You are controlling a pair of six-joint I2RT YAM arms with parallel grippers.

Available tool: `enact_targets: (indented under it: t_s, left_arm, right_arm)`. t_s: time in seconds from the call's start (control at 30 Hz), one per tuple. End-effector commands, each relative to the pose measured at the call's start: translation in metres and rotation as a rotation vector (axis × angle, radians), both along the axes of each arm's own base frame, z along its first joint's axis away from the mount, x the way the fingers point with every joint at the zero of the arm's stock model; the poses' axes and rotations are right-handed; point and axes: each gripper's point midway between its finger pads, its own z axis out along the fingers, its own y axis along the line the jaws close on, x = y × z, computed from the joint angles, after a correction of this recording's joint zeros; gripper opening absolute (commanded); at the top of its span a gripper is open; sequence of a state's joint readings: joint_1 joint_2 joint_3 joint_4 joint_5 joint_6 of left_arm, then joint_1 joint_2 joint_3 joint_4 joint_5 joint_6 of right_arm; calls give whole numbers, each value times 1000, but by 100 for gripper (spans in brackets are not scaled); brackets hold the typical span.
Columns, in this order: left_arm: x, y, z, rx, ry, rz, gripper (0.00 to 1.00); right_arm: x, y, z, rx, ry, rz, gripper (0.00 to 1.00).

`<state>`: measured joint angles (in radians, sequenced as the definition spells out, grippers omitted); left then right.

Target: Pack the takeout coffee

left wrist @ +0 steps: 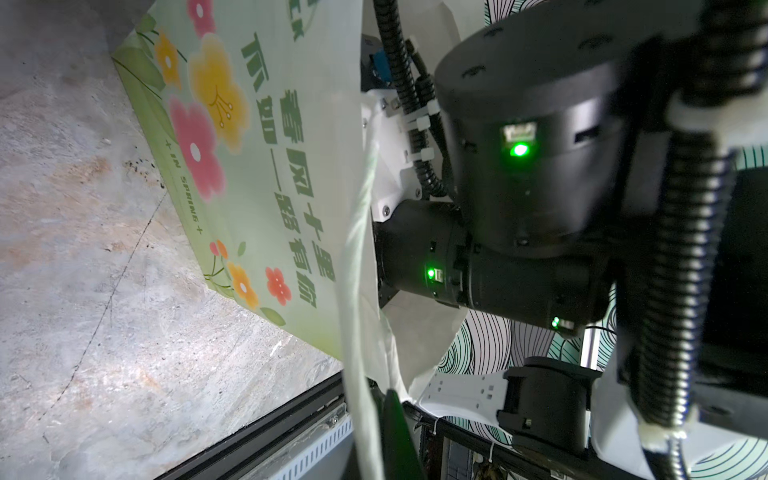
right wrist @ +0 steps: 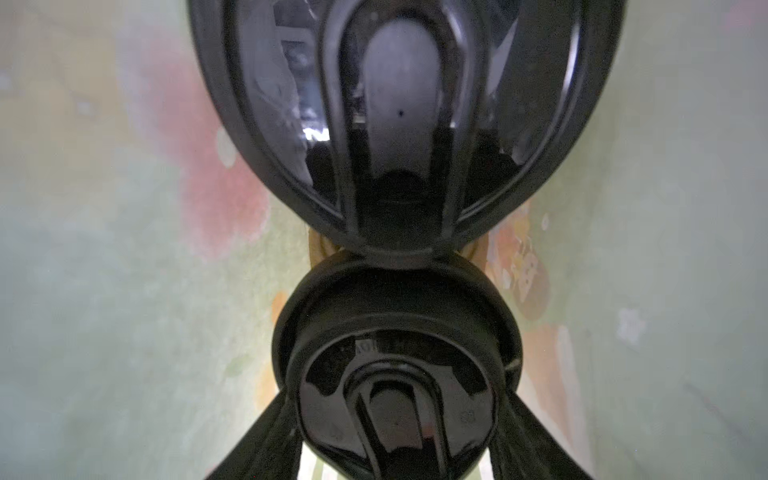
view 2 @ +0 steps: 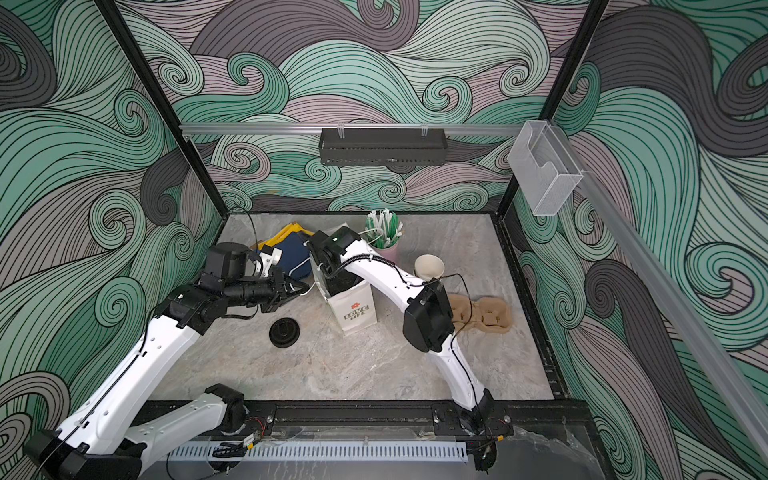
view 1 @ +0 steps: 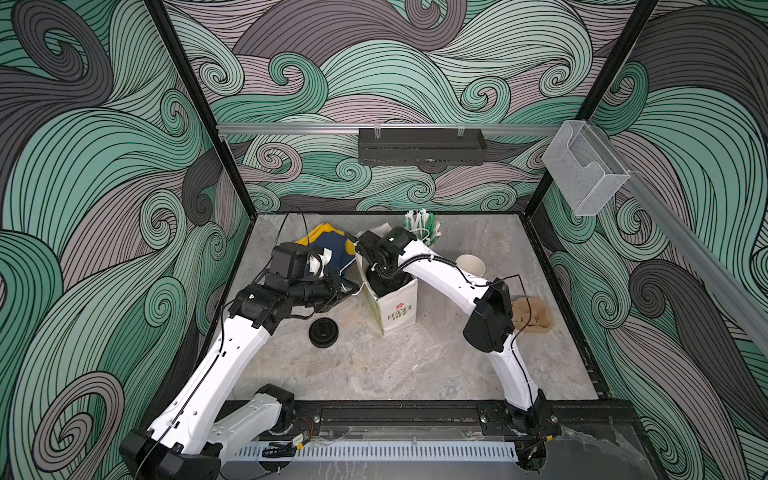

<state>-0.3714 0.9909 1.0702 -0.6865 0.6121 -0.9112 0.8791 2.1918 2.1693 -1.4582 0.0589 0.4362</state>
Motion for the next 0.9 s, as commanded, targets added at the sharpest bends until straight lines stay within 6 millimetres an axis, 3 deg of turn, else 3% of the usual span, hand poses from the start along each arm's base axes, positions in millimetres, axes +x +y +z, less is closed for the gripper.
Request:
enact_targets:
  t_s: [0.0, 0.17, 0.5, 0.8, 0.87]
  left_arm:
    - [-16, -6, -1, -15, 41, -41, 0]
    - [-26, -14, -5, -17, 69, -86, 0]
    - [-27, -25, -8, -8, 96, -137, 0]
    - [-26, -27, -7, -2, 92, -144, 0]
    - [-26, -26, -7, 8, 85, -139, 7]
  right_arm:
    - [-19, -16, 3, -43, 41, -23, 57]
    - [-20, -17, -4, -40, 37, -28, 57]
    - [2, 0, -15, -21, -4, -20, 57]
    - [10, -1, -34, -38, 19, -29, 57]
    - [12, -1, -34, -36, 18, -31, 58]
